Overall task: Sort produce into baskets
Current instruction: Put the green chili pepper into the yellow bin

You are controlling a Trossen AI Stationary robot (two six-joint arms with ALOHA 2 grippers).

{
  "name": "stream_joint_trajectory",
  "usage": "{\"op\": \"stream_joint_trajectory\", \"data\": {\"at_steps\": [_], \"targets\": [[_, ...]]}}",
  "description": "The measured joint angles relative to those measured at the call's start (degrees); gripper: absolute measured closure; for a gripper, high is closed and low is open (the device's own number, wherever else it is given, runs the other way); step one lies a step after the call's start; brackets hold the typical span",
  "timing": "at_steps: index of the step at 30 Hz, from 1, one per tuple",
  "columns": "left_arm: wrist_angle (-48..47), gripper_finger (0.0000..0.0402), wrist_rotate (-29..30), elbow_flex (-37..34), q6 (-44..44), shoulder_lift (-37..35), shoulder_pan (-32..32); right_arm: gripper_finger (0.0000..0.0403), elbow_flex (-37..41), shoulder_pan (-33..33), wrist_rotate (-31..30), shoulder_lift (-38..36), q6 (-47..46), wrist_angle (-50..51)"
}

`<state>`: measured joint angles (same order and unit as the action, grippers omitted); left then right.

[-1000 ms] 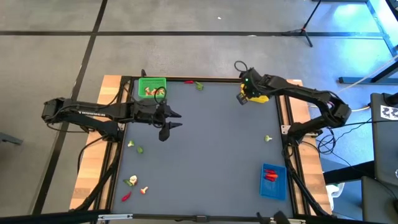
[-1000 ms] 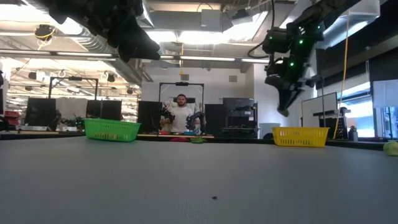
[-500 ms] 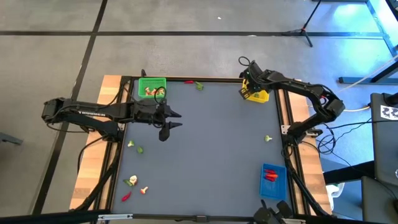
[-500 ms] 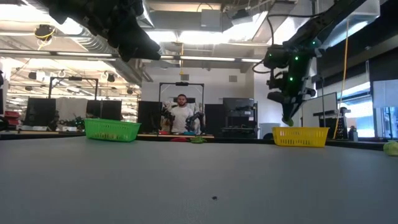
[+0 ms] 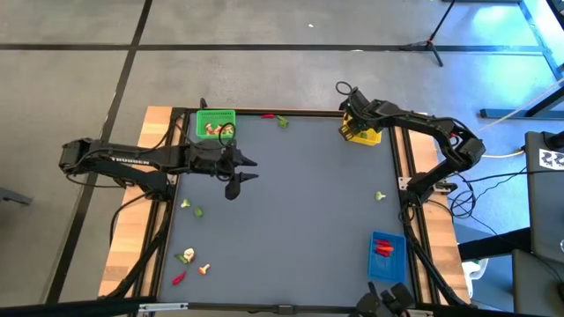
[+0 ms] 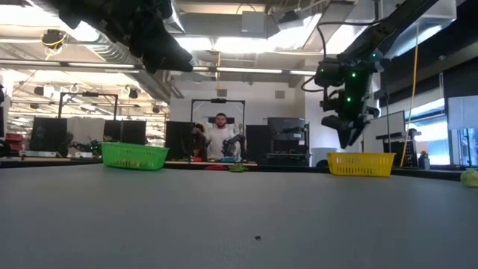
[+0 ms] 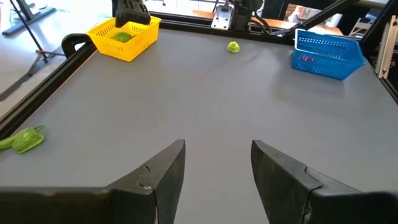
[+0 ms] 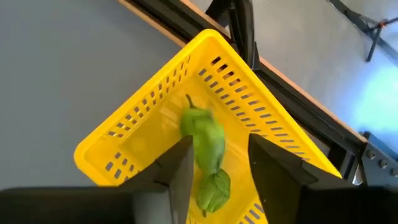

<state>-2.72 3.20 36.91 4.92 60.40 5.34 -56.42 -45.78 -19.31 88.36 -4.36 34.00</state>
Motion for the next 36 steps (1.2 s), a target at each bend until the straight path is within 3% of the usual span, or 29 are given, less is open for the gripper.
{"op": "stream_joint_trajectory", "data": {"at_steps": [7,12,25,31,36], "targets": [[0.0,0.0222,0.0,0.0,-0.5,0.0,0.0,0.0234,-2.3,2.0,7.3,-1.9,-0.3,-0.3],[0.3,0.0222,0.0,0.0,-0.5,0.0,0.0,0.0236,-2.8,8.9,11.5,-3.8,-0.3,-2.9],[0.6,0.0221,0.5,0.0,-0.3,0.0,1.6,0.0237,-2.8,30.3,12.9,-3.9,0.2,-13.4],[0.4,0.0221,-4.2,0.1,4.1,0.0,0.4,0.0237,-2.8,36.9,12.0,-3.9,-0.1,-17.3],[-2.7,0.0221,-4.3,0.1,7.3,-0.1,-0.6,0.0237,-2.8,40.4,11.4,-3.9,0.4,-21.3]]}}
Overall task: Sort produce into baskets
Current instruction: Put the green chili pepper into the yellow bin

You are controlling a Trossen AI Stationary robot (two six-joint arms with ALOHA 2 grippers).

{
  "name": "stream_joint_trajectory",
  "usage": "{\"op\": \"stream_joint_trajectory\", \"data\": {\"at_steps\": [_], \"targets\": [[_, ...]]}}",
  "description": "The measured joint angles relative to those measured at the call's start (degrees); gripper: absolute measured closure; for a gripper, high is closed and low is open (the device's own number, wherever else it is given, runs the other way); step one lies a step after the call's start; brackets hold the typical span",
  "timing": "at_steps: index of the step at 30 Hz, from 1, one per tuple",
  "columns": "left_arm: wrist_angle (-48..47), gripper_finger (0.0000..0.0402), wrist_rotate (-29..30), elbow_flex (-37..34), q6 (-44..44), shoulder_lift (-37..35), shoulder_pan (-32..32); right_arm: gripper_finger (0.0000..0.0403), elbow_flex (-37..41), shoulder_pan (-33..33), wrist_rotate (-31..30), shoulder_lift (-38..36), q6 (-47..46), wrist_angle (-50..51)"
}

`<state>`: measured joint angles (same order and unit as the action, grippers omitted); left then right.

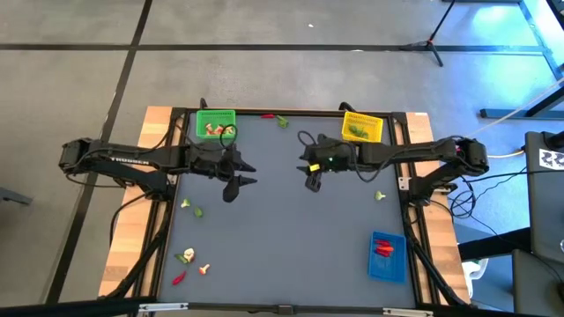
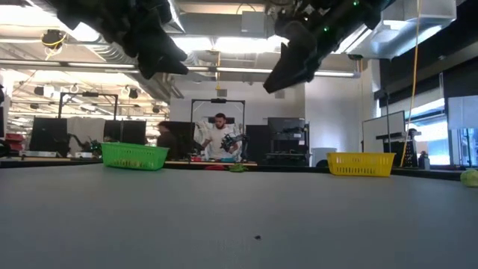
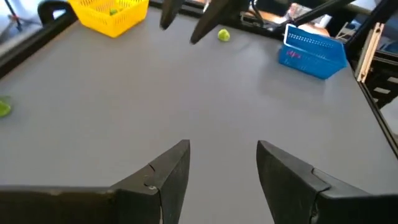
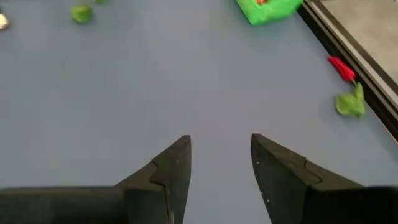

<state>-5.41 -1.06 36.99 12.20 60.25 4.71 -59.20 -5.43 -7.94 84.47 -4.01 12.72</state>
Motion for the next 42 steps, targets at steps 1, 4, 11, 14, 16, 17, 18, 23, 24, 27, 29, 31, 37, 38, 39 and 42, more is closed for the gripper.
{"op": "stream_joint_trajectory", "data": {"at_steps": [1,4,11,14,16,17,18,23,24,27,29,31,37,38,39,42], "targets": [[-0.7,0.0221,0.0,0.0,0.2,-0.2,-0.4,0.0237,0.0,0.5,0.0,0.0,0.6,-0.4],[-2.9,0.0221,-0.2,0.0,0.3,-0.3,-1.8,0.0237,0.0,1.4,0.0,0.0,2.5,-0.7],[-15.6,0.0221,-0.3,4.6,1.5,-0.3,-6.6,0.0237,0.0,1.4,0.0,0.0,3.9,-0.7],[-22.9,0.0221,-0.3,6.8,2.3,-0.3,-8.7,0.0237,0.0,1.4,0.0,0.0,4.0,-0.7],[-27.9,0.0221,-0.3,7.6,4.1,-0.3,-10.2,0.0237,0.0,1.4,0.0,0.0,4.0,-0.7],[-30.5,0.0221,-0.3,7.8,4.8,-0.3,-11.1,0.0237,0.0,1.4,0.0,0.0,4.0,-0.7],[-32.7,0.0221,-0.3,7.8,5.6,-0.3,-11.9,0.0237,0.0,1.4,0.0,0.0,4.0,-0.7],[-42.8,0.0222,-0.3,7.9,10.3,0.0,-15.9,0.0237,0.0,1.3,0.0,0.0,4.0,-0.8],[-44.0,0.0222,-0.3,7.9,11.0,0.1,-16.6,0.0237,0.0,1.3,0.0,0.0,4.0,-0.8],[-48.0,0.0222,-0.3,7.9,12.1,0.2,-18.4,0.0237,0.0,1.3,0.0,0.0,4.3,-1.2],[-50.2,0.0222,-0.3,7.9,12.8,0.7,-19.4,0.0237,0.0,1.3,0.0,0.0,4.4,-1.3],[-53.0,0.0222,-0.5,7.9,13.3,1.5,-20.4,0.0237,0.0,1.3,0.0,0.0,4.5,-1.3],[-57.6,0.0222,-3.0,7.9,14.6,6.4,-23.1,0.0237,0.0,1.3,0.0,0.0,4.4,-1.1],[-58.2,0.0222,-3.0,7.9,13.9,7.4,-23.7,0.0237,0.0,1.3,0.0,0.0,4.4,-1.1],[-58.8,0.0222,-3.0,7.9,13.0,8.3,-24.0,0.0237,0.0,1.3,0.0,0.0,4.4,-1.1],[-59.1,0.0222,-3.0,7.9,11.6,11.0,-24.9,0.0237,0.0,1.3,0.0,0.0,4.4,-1.1]]}}
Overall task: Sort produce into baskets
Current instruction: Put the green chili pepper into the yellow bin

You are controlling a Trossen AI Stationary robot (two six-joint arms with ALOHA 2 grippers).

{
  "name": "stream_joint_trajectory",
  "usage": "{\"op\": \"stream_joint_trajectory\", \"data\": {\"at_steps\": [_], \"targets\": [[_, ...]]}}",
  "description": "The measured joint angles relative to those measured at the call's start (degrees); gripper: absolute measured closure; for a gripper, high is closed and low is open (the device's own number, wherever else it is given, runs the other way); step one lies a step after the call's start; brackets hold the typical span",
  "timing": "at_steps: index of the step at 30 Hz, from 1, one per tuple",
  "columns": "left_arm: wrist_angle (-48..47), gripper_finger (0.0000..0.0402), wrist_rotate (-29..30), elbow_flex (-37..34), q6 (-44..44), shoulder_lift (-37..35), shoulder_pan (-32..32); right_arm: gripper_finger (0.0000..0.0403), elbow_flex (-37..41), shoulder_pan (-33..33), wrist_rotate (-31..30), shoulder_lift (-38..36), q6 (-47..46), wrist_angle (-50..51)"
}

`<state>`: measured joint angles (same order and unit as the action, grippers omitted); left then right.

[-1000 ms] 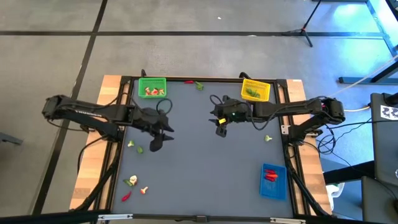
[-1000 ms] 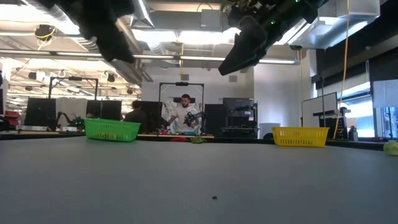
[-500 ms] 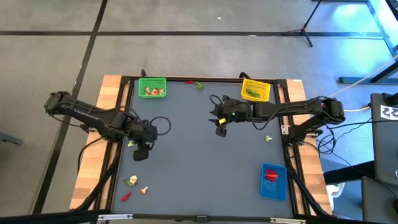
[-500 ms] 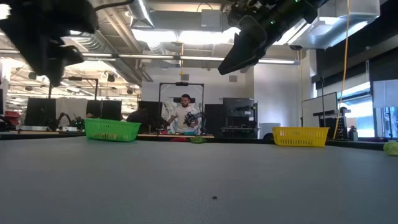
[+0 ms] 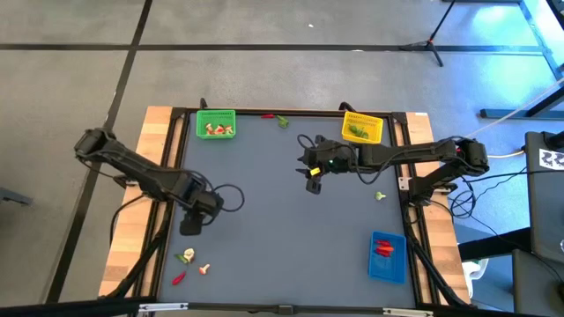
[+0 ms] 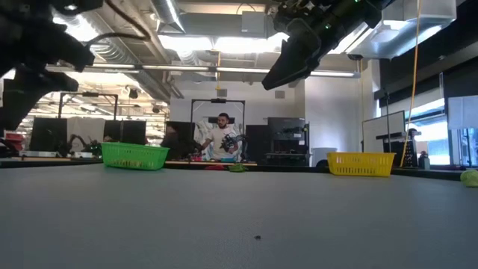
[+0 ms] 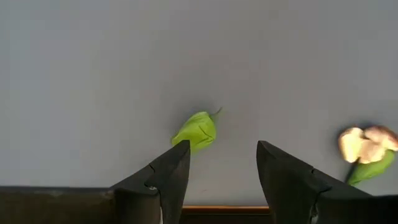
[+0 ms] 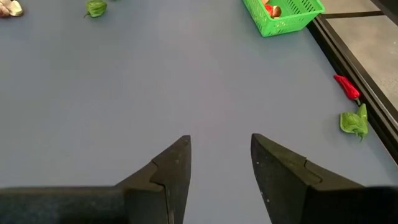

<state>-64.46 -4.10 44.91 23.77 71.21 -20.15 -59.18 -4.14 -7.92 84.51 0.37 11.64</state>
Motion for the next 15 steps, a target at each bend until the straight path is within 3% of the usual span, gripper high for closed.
{"op": "stream_joint_trajectory", "data": {"at_steps": [15], "targets": [[1.9,0.0225,2.2,-1.4,-7.7,13.7,-1.3,0.0237,0.0,0.0,0.0,0.0,0.1,0.5]]}}
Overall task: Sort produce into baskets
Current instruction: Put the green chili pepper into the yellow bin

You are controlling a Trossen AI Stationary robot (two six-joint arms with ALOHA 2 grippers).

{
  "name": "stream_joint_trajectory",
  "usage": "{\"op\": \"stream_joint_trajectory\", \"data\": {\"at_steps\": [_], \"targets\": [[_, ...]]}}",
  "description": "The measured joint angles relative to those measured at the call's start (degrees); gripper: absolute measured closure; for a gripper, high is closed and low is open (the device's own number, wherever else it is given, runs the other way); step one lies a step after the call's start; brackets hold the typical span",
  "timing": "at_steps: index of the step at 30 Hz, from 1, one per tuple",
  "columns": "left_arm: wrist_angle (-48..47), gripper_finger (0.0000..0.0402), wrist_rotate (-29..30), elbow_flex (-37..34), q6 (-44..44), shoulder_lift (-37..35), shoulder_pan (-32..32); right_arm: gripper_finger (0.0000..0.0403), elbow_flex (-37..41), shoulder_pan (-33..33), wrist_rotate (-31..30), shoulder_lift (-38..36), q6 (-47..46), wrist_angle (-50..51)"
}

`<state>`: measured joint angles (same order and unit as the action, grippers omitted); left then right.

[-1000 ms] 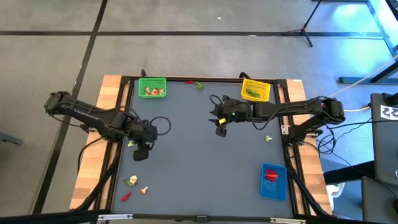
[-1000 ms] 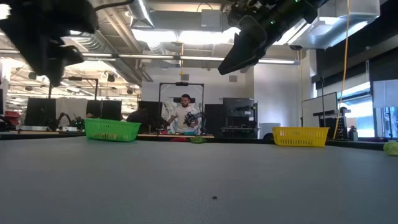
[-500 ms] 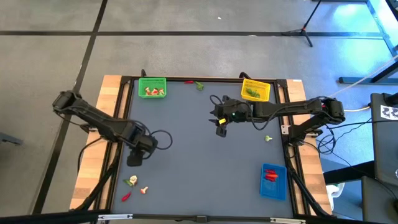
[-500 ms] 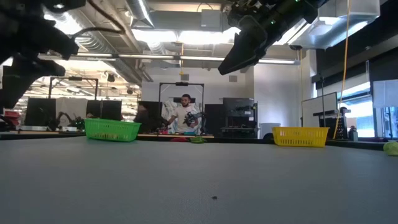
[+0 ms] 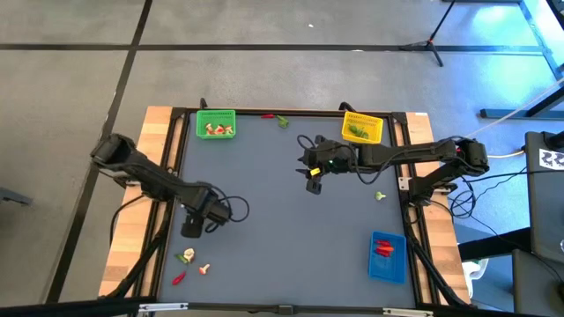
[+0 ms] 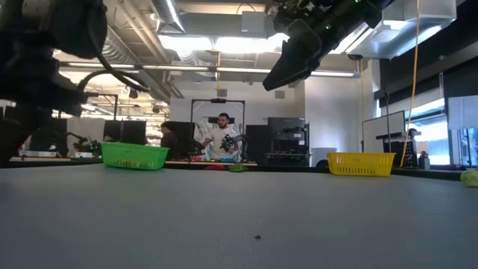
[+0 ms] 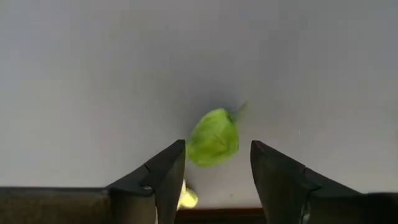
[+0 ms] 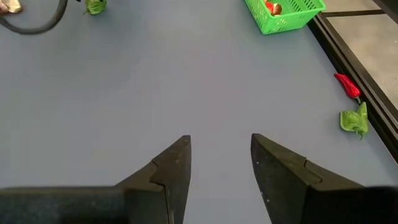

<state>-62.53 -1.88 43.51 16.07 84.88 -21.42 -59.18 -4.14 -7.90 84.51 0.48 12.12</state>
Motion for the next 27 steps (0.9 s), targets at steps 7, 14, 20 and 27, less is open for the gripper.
{"op": "stream_joint_trajectory", "data": {"at_steps": [7,14,20,27], "targets": [[3.0,0.0286,0.4,0.1,-3.5,4.2,0.1,0.0237,0.0,0.0,0.0,0.0,2.8,-0.1],[3.9,0.0360,0.4,0.0,-5.1,4.6,0.1,0.0237,0.0,0.0,0.0,0.0,2.7,0.1],[5.8,0.0368,1.9,0.3,-3.7,0.3,0.2,0.0237,0.0,0.0,0.0,0.0,2.7,0.6],[8.6,0.0366,8.0,0.7,1.5,-10.3,0.3,0.0225,0.0,-0.1,-1.2,0.0,-0.4,0.5]]}}
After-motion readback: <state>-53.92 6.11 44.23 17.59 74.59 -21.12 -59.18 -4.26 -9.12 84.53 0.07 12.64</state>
